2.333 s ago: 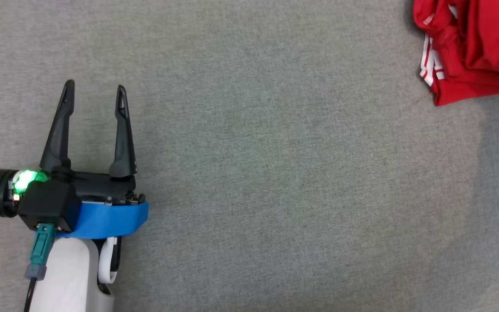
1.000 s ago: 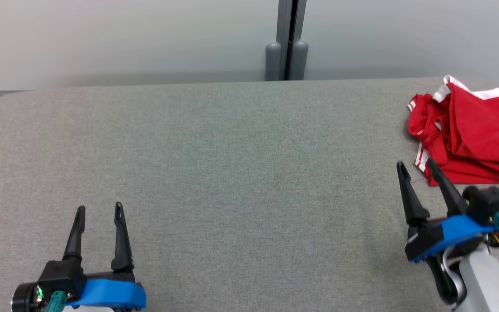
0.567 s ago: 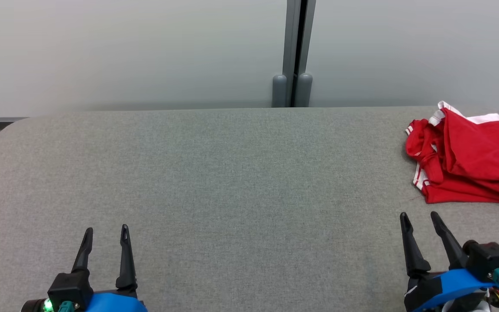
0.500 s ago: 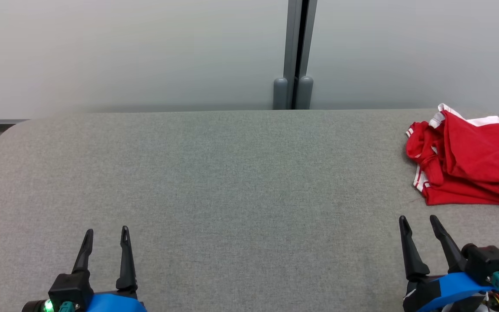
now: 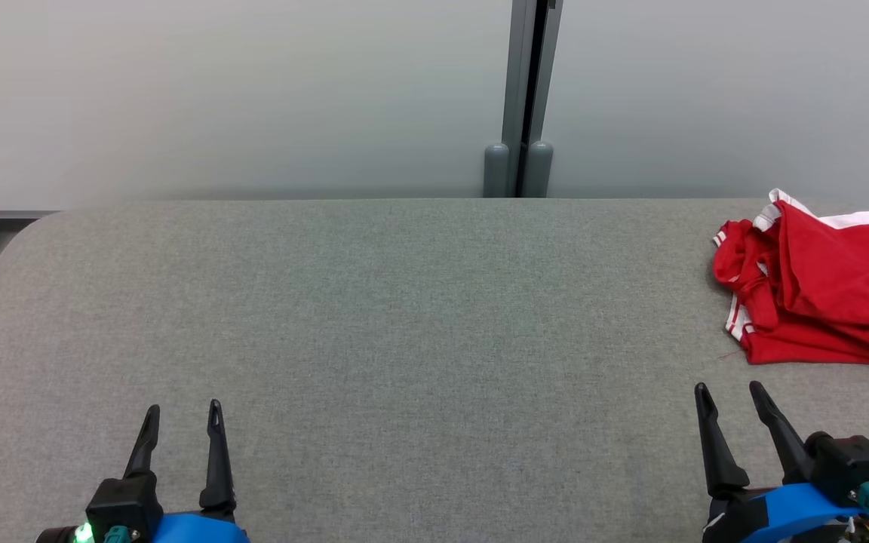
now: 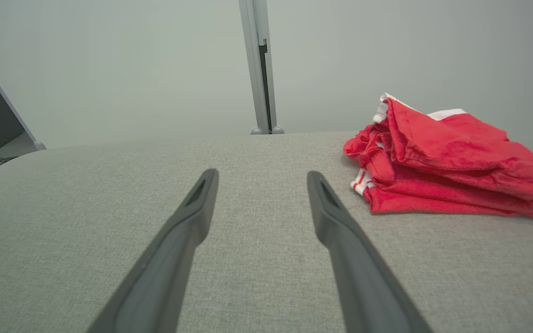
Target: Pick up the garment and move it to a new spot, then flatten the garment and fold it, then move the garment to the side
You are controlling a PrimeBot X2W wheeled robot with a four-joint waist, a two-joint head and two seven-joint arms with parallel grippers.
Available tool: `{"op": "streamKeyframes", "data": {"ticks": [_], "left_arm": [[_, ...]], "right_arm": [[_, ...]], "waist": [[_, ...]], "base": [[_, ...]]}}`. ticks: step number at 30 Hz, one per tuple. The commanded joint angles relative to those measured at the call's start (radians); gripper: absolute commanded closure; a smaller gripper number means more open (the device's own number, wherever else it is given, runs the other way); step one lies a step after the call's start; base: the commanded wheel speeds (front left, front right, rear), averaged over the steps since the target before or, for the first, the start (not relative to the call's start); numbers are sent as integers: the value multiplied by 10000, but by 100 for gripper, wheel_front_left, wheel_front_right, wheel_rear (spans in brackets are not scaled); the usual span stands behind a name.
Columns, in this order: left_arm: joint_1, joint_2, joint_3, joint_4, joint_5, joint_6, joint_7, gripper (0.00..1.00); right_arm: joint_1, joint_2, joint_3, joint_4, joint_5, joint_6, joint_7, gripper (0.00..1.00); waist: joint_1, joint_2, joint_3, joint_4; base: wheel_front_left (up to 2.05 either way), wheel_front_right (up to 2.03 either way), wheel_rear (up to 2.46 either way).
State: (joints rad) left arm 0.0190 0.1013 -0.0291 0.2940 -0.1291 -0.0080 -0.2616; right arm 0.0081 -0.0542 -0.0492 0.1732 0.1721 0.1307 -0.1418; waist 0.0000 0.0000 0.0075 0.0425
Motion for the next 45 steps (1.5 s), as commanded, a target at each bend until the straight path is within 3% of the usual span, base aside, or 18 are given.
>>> {"op": "streamKeyframes", "data": {"ticks": [1,18,19,23,45], "left_arm": [[-116,79,-3,-34,32,67,-44,0],[-181,150,-92,4,-28,215,-44,0],[-26,110,-119,8,-23,172,3,100],[71,24,-116,338,-113,166,94,100],[-355,-128,348,76,-4396,-244,1161,100]], "right_arm": [[175,40,-40,-78,-31,2,32,0],[186,42,22,-96,125,2,41,0],[28,23,23,-54,67,0,72,100],[28,50,33,300,140,0,122,100],[-350,41,-168,400,4296,0,832,100]], "waist": [[0,0,16,14],[0,0,57,-8],[1,0,59,-9],[1,0,59,-10],[1,0,40,-87]], "base": [[0,0,0],[0,0,0],[0,0,0],[0,0,0],[0,0,0]]}}
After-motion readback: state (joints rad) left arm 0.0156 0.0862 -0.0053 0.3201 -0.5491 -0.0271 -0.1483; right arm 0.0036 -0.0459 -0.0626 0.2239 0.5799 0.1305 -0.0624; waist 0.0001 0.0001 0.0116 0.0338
